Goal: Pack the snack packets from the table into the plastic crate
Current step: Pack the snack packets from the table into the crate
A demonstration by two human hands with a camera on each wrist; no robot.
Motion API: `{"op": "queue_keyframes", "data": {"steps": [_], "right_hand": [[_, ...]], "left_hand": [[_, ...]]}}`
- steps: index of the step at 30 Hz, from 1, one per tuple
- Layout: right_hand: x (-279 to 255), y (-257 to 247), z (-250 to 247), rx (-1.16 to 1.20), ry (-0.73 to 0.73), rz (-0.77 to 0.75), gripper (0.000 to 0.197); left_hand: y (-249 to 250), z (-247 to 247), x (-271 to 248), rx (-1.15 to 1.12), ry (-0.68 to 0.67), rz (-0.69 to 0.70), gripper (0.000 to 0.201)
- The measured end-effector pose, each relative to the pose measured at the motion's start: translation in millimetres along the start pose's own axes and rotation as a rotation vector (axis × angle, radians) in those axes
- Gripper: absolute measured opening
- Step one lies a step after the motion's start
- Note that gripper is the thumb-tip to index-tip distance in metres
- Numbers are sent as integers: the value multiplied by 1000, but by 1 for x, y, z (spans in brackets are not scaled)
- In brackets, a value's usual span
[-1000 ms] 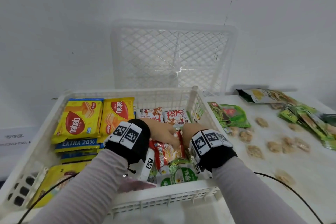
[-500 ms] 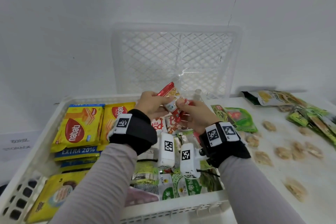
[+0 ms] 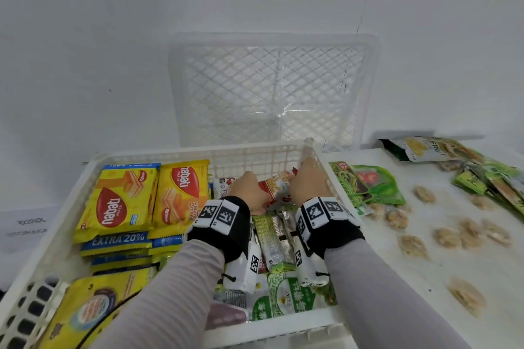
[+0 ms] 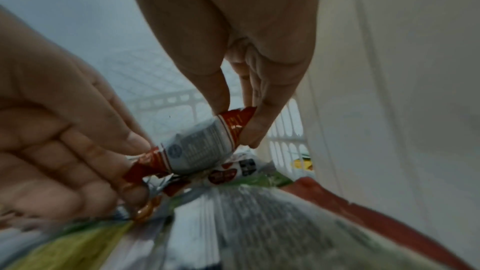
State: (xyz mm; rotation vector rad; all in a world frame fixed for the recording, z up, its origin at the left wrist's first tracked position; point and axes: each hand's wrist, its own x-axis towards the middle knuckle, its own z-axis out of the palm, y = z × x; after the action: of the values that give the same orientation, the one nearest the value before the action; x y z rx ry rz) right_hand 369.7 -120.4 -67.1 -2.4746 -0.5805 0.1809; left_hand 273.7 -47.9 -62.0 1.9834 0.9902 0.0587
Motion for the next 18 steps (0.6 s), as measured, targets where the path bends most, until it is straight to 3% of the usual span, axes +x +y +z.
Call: {"op": "queue_keyframes", "data": {"steps": [3, 8, 12, 15, 18], "right_hand": [[-4, 2, 0, -85, -29, -71, 42], [-14, -5, -8, -165, -94, -188, 30], [-21, -11, -10, -282, -199, -237, 14], [-29, -12, 0, -376, -380, -231, 41], [-35, -10, 8, -407, -436, -224, 68]], "left_hand": [[-2, 5, 3, 145, 39, 84, 32], [-2, 9, 3, 436, 123, 218, 12], [-2, 9, 1, 595, 201, 265, 27], [-1, 7, 1, 713, 243, 213, 35], [-2, 9, -1, 796, 130, 58, 50]]}}
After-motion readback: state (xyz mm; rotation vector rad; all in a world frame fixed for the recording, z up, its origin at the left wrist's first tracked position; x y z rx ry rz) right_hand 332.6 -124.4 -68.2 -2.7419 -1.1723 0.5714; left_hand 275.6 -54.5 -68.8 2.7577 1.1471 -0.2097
